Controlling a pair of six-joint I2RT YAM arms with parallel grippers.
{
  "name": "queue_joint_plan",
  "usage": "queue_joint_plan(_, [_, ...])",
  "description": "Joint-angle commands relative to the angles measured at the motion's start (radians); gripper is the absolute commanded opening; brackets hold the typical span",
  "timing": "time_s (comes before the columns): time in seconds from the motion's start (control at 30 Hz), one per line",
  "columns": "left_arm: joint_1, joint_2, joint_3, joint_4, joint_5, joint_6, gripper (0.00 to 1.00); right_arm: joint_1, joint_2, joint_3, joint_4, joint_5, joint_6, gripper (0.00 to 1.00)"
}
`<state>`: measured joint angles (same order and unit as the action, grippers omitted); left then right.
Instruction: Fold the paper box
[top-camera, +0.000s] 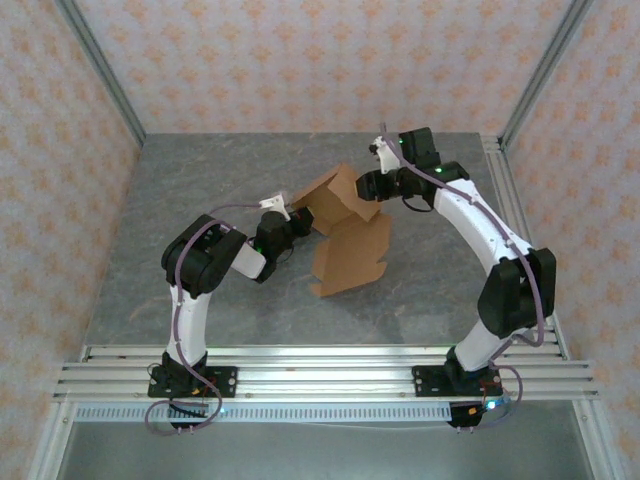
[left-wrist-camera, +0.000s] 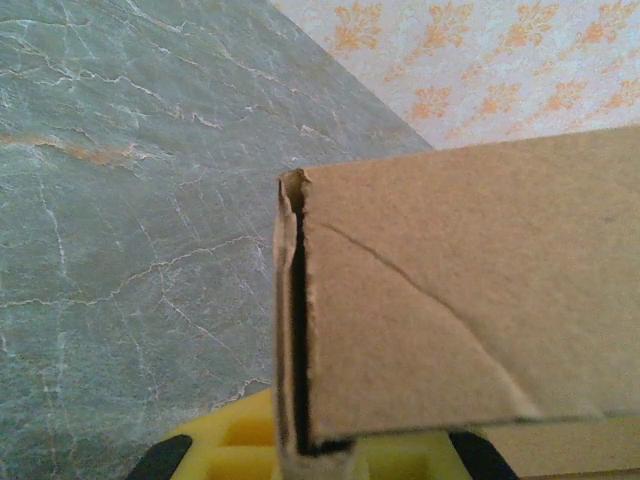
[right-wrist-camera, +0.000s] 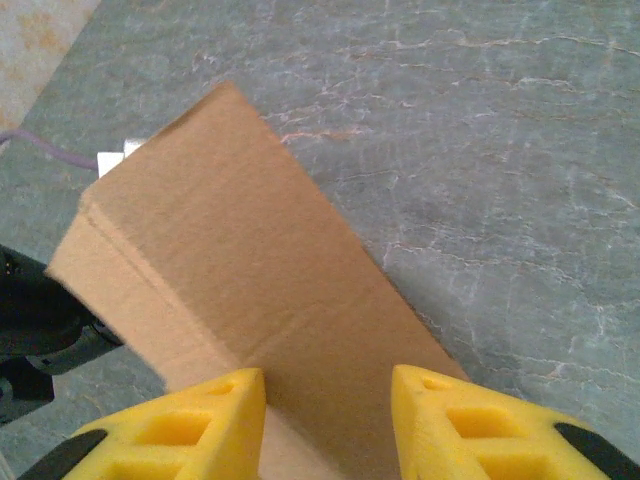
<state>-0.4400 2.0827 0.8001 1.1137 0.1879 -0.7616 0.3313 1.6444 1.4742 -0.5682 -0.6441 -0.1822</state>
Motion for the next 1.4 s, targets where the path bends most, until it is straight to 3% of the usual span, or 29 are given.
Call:
queue_joint_plan(0.0, [0.007, 0.016, -0.002, -0.091, 0.018, 0.027, 0.0, 0.022, 0.018, 0.032, -0.029, 0.05, -0.037, 0.38])
queue_joint_plan(0.57, [0.007, 0.024, -0.011, -0.077, 0.023, 0.024, 0.0, 0.06, 0.026, 0.005, 0.011, 0.157, -0.11, 0.45])
queue_joint_plan(0.93, [0.006, 0.039, -0.007, -0.068, 0.028, 0.014, 0.0, 0.066, -0.002, -0.061, 0.095, 0.059, -0.122, 0.49])
queue_joint_plan(1.13, [0.006, 0.039, -0.012, -0.066, 0.03, 0.016, 0.0, 0.066, -0.012, -0.08, 0.095, 0.03, -0.134, 0.43])
queue_joint_plan(1.37, [0.007, 0.036, -0.016, -0.061, 0.032, 0.017, 0.0, 0.066, -0.052, -0.121, 0.143, -0.03, -0.133, 0.47])
